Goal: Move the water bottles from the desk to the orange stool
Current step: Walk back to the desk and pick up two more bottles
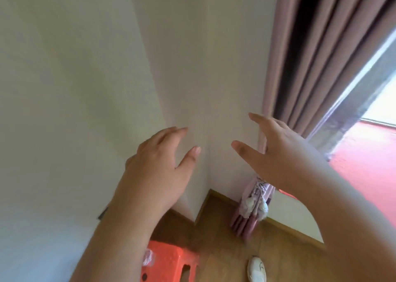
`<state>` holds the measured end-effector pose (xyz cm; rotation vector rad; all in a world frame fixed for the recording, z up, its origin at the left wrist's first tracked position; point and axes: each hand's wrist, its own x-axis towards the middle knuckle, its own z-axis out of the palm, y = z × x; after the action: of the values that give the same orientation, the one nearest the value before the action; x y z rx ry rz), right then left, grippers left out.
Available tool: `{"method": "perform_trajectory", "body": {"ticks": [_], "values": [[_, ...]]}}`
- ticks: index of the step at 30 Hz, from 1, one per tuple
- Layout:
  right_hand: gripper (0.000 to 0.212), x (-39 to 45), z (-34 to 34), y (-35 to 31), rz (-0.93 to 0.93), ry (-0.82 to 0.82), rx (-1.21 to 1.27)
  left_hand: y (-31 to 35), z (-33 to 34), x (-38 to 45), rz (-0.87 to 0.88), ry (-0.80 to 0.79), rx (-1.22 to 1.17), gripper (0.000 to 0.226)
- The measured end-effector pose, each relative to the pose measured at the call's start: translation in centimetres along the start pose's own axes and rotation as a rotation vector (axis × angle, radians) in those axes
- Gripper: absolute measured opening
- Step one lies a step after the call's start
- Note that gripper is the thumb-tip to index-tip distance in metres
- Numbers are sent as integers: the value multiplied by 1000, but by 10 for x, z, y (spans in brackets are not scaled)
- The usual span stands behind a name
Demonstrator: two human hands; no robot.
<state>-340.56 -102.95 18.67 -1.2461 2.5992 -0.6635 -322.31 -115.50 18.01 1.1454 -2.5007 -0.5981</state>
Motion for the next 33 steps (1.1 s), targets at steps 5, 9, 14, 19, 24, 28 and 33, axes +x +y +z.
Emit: {"method": "perform_trajectory", "body": {"ticks": [5,9,14,19,24,28,33], "values": [[80,-43,-45,77,188,138,23,83,39,15,263,-102,1,55],[81,-77,-80,129,311,248,19,145,65,15,422,-133,24,56],[82,-127,-116,191,456,367,2,225,102,4,546,-163,16,56],[81,-180,-150,245,593,452,-24,295,141,-19,660,-252,48,61],[80,-240,-174,287,781,538,-30,363,179,-40,812,-356,104,62],[77,-282,-186,309,1005,595,-27,413,206,-57,937,-402,112,63],[78,-321,-183,329,1219,694,-100,467,241,-79,1121,-487,128,61]]}}
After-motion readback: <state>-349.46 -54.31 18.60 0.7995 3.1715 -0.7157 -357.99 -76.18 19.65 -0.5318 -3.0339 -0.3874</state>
